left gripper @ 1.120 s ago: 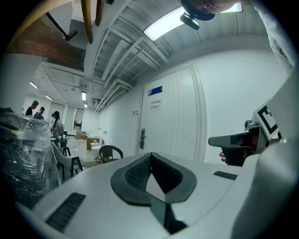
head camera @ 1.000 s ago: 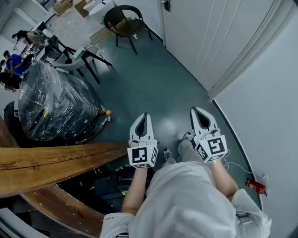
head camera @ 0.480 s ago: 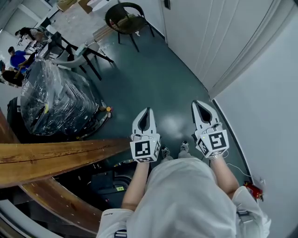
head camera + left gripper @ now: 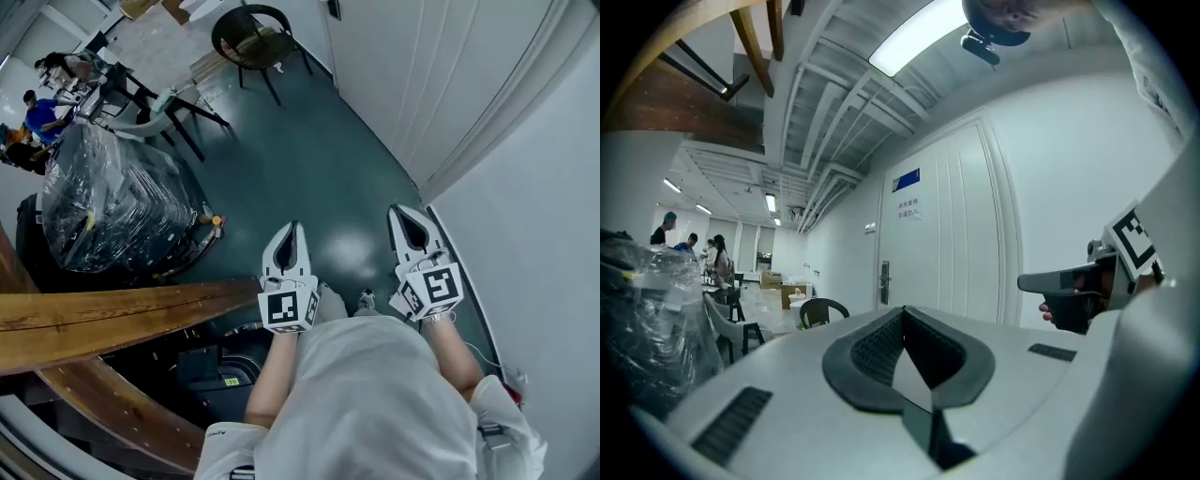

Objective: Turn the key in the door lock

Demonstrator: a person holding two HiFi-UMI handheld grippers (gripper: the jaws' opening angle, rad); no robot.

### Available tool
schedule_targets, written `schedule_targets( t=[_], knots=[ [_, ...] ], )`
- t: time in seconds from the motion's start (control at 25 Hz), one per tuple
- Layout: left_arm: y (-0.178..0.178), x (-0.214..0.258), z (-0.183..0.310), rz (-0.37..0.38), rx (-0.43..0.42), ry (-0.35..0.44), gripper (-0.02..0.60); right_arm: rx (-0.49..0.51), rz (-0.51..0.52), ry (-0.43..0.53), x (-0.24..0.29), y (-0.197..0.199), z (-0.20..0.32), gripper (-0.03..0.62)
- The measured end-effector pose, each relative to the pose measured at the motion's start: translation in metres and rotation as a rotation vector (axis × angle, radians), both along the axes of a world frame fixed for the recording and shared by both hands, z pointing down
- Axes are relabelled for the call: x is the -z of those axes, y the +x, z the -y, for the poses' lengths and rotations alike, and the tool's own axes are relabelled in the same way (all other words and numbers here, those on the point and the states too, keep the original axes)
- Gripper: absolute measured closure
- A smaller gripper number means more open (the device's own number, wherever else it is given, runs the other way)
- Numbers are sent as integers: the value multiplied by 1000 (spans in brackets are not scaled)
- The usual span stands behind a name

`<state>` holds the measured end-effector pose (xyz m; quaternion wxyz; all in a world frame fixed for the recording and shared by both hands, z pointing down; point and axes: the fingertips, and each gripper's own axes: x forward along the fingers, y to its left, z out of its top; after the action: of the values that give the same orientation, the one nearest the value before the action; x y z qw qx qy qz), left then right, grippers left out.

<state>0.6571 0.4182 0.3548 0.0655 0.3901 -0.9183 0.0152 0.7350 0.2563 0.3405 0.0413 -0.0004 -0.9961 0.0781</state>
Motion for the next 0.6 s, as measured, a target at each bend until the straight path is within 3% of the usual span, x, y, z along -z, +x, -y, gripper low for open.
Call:
schedule_targets(
  t=[0.32, 0.6],
  knots=[
    [-68, -1, 17, 49, -16, -4, 574, -18, 19, 36, -1, -64, 12, 602],
    [-160, -1, 19, 38, -58, 16, 574, -27, -9, 45, 3, -154, 3, 602]
  ],
)
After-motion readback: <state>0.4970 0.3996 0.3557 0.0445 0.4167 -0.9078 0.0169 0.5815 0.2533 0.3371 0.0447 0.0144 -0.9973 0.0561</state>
